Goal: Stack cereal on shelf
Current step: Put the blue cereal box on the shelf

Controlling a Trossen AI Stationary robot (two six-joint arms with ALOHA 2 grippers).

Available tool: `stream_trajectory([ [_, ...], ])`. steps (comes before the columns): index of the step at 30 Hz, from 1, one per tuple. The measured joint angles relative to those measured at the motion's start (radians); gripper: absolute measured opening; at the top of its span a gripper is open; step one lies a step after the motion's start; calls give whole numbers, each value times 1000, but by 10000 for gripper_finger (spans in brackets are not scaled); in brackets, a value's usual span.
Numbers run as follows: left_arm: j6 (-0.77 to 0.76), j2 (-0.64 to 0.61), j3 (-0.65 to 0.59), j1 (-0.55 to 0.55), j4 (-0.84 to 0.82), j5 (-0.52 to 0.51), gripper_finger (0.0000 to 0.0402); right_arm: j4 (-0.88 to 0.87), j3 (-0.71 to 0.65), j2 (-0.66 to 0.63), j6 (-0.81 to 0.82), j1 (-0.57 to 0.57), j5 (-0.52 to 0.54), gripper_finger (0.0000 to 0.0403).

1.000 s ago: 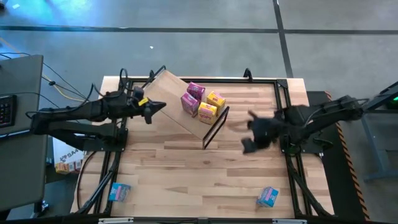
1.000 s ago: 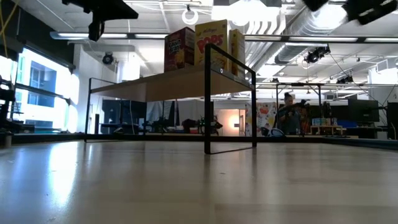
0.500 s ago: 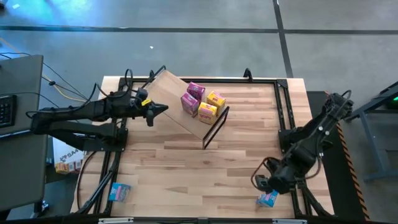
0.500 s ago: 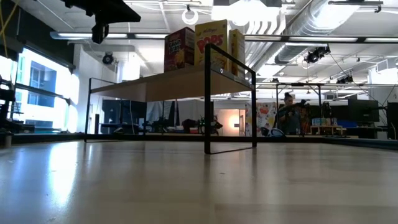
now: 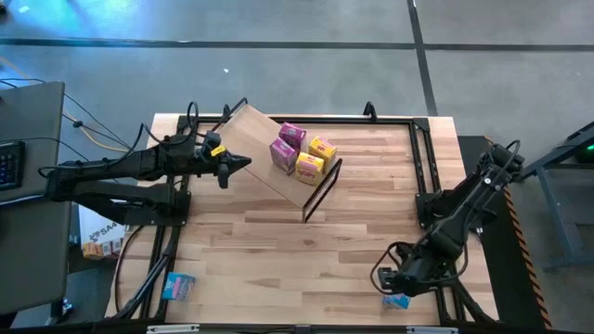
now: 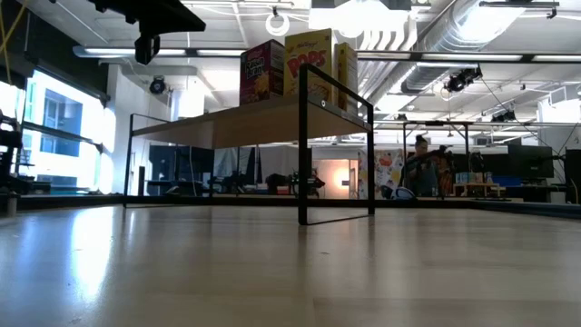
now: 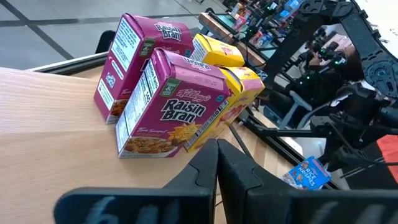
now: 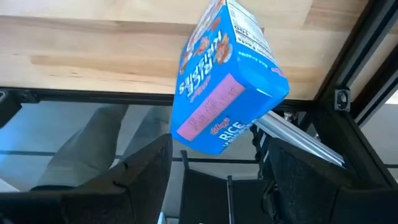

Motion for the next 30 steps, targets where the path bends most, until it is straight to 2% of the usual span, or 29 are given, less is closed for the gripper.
stream_trajectory([
  [7,-1,0,0,0,0,0,0,-54,0,9,7,8,0,256],
  [30,-11,0,0,0,15,-6,0,-25,0,156,-15,-16,-6,256],
])
